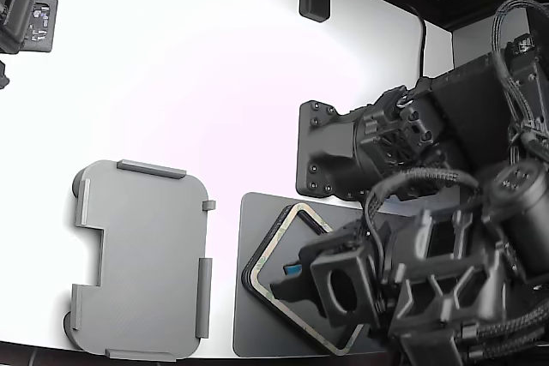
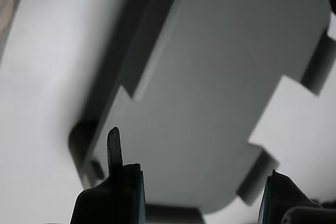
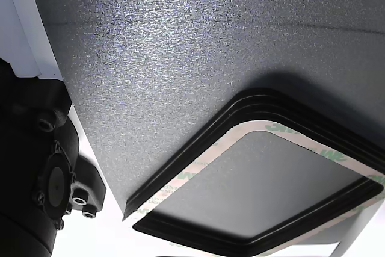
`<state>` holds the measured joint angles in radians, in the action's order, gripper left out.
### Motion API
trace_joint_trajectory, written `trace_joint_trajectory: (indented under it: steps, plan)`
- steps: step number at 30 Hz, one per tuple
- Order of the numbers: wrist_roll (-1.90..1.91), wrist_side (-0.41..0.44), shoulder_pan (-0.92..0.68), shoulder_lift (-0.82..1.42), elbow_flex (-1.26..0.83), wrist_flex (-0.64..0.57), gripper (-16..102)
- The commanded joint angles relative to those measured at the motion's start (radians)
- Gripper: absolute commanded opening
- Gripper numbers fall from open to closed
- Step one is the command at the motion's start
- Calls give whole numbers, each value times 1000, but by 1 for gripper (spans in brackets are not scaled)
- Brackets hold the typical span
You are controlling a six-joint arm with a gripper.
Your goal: Grab top frame and put it into gray box.
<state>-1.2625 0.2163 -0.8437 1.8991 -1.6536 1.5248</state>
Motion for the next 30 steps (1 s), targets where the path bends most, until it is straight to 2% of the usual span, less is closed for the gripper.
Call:
trace_joint_trajectory:
  steps: [1,6,8,10,15,23,30]
  plan:
    - [-2,-8,-72,-78,103,58,96]
    - [-8,-64,-178,-164,164,129,99]
    - [40,-86,-221,-164,144,120,93]
    - [80,-89,-267,-167,138,112,100]
    - [97,-86,-374,-213,132,78,100]
    - [158,-110,-453,-307,110,51,100]
    - [89,-173,-474,-310,94,40,99]
